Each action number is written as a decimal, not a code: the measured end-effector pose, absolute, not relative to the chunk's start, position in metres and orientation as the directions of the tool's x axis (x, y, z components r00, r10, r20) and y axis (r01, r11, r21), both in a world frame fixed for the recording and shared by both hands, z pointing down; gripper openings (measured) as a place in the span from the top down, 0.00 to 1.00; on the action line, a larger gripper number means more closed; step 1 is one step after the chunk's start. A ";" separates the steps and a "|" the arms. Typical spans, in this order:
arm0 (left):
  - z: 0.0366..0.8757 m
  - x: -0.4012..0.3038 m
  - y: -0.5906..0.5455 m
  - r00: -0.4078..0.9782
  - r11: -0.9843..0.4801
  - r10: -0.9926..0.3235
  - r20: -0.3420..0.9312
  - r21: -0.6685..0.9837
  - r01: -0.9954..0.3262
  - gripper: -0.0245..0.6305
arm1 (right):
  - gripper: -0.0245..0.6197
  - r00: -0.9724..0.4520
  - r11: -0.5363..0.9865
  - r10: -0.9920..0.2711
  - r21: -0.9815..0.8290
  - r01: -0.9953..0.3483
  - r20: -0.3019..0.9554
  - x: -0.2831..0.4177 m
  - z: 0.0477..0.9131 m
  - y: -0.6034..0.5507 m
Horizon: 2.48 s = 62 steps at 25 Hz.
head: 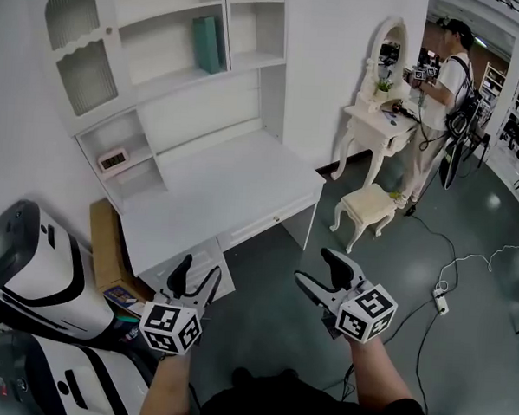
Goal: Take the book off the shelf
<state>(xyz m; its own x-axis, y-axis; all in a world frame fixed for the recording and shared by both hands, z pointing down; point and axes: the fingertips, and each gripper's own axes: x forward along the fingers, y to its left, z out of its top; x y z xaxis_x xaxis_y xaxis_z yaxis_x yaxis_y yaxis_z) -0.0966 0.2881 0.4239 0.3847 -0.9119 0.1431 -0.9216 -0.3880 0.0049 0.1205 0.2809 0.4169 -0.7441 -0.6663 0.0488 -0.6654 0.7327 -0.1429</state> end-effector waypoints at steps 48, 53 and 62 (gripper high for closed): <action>0.463 -0.069 0.072 0.422 -0.406 -0.885 0.197 0.119 -0.906 0.51 | 0.42 -0.735 0.706 -0.659 -0.203 -0.678 0.163 0.157 0.456 0.098; 0.454 -0.107 0.016 0.426 -0.414 -0.886 0.186 0.100 -0.905 0.51 | 0.42 -0.718 0.692 -0.674 -0.192 -0.696 0.174 0.129 0.449 0.051; 0.466 -0.143 -0.039 0.398 -0.380 -0.897 0.192 0.125 -0.916 0.51 | 0.42 -0.726 0.692 -0.650 -0.220 -0.688 0.225 0.103 0.469 -0.015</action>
